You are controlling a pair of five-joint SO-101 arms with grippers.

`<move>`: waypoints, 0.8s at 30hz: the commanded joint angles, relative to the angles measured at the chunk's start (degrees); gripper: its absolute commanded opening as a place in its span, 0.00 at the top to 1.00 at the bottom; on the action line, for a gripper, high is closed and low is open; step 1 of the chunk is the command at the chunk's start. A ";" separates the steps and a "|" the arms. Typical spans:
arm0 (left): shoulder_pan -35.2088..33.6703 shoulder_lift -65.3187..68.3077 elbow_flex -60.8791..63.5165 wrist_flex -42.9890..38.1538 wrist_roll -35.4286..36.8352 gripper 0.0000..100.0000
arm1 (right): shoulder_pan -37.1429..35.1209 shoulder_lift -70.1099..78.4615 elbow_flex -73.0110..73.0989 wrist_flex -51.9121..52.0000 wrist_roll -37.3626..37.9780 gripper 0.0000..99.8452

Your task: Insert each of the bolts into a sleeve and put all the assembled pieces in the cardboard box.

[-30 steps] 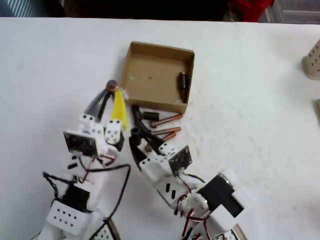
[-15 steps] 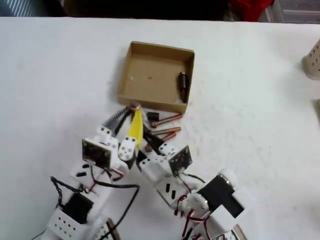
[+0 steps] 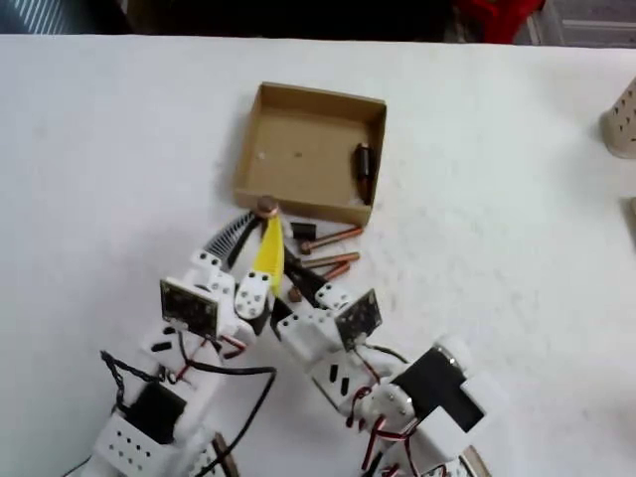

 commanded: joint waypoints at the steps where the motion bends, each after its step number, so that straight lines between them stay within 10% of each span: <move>1: 0.48 -1.19 -3.69 3.34 6.68 0.98 | 0.04 -0.22 0.44 -0.04 -0.18 0.98; 24: 0.04 -0.92 -2.81 0.79 10.11 0.98 | 0.22 -0.48 0.44 -3.74 -0.18 0.98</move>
